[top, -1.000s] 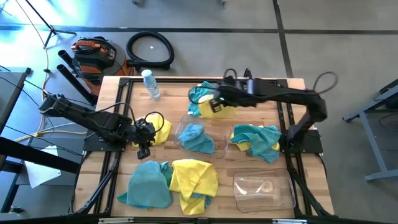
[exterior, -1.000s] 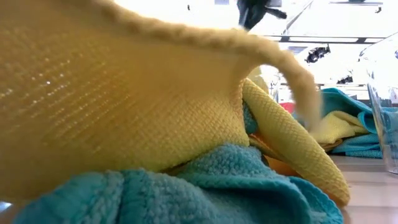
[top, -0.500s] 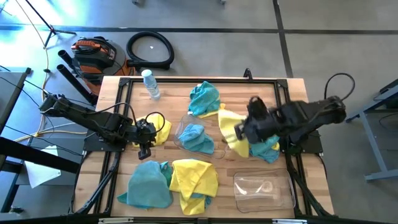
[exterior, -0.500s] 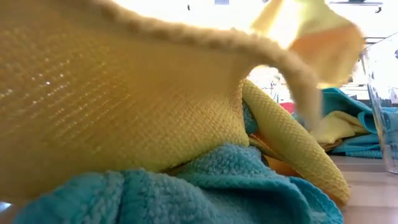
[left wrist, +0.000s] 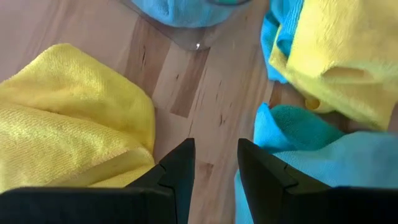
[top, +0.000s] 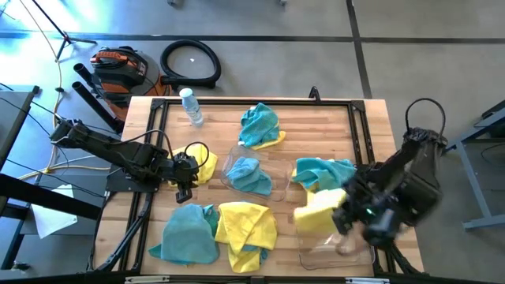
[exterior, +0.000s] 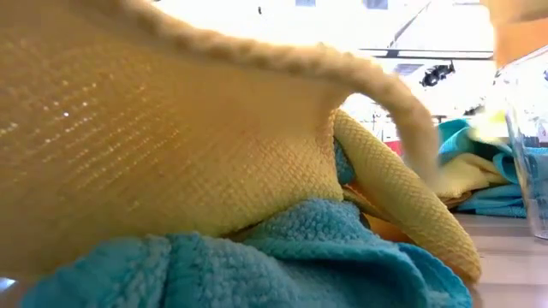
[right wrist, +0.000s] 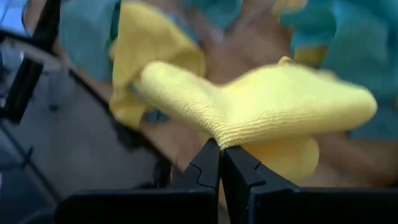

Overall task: Sort microfiber towel by color & place in baskets
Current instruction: Put the yellow towel in the bottom transparent bin

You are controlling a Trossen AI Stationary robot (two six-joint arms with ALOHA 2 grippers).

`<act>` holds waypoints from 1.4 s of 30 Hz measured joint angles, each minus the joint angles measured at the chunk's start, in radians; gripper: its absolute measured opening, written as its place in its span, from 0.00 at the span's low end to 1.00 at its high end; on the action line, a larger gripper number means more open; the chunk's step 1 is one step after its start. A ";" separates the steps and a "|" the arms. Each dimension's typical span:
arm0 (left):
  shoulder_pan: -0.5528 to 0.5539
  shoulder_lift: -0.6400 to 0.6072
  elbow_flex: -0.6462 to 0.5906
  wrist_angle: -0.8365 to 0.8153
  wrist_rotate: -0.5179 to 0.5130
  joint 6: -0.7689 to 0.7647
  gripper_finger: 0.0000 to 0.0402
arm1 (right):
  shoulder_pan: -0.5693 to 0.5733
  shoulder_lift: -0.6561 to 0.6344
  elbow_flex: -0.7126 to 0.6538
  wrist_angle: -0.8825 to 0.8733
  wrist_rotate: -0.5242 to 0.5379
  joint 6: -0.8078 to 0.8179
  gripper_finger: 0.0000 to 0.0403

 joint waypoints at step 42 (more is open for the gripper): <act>0.000 0.000 0.000 0.052 -0.008 0.191 0.27 | 0.109 0.175 -0.078 0.025 -0.160 0.354 0.00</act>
